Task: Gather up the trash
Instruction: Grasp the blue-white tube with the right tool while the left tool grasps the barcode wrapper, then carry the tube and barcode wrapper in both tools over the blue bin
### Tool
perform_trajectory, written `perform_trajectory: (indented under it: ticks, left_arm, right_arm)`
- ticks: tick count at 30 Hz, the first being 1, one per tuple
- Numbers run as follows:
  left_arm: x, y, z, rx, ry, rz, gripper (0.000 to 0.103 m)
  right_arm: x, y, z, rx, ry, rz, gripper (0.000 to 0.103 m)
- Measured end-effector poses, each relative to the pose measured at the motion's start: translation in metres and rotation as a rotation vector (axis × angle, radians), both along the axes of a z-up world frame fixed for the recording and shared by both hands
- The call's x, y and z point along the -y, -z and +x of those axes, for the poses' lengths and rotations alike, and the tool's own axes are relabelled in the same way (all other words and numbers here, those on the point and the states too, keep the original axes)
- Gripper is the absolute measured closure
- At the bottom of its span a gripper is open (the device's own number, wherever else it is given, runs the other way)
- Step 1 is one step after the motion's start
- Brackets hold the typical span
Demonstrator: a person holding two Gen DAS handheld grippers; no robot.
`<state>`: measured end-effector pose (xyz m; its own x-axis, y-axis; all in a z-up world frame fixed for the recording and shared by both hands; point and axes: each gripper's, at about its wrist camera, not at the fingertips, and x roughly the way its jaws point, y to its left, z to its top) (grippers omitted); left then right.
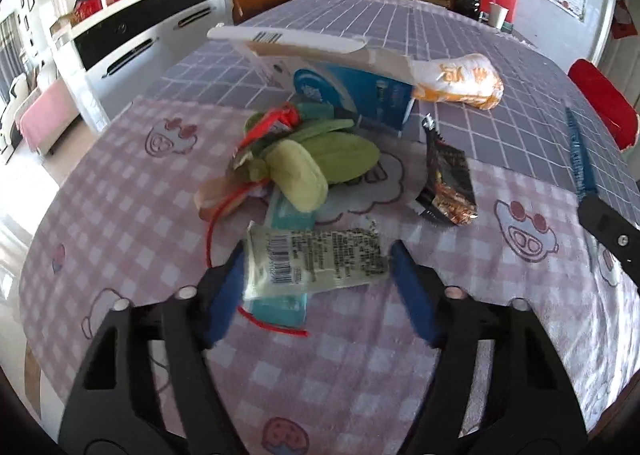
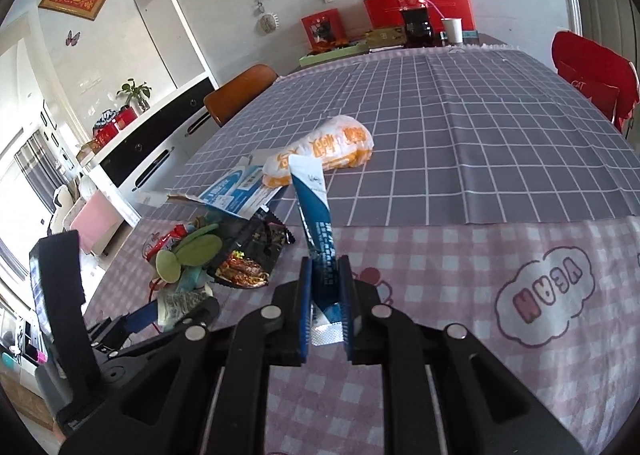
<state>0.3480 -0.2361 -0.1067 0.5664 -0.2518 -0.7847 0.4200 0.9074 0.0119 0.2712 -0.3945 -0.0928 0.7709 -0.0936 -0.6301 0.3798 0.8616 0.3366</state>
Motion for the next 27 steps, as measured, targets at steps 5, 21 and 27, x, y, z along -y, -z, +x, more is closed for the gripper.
perform_trajectory:
  ticks: [5,21,27]
  left_arm:
    - [-0.004,-0.005,-0.003,0.009,0.017,-0.003,0.041]
    - [-0.037,-0.031,-0.03,0.034,0.046,-0.049,0.041]
    - [-0.063,-0.045,-0.041,0.072,0.008,-0.057,0.041]
  right_arm:
    - [-0.002,0.001,0.002,-0.003,-0.006,0.0,0.09]
    - [-0.037,-0.015,-0.003,0.025,-0.061,-0.033,0.09]
    - [-0.069,-0.022,0.003,0.035,-0.12,-0.059,0.09]
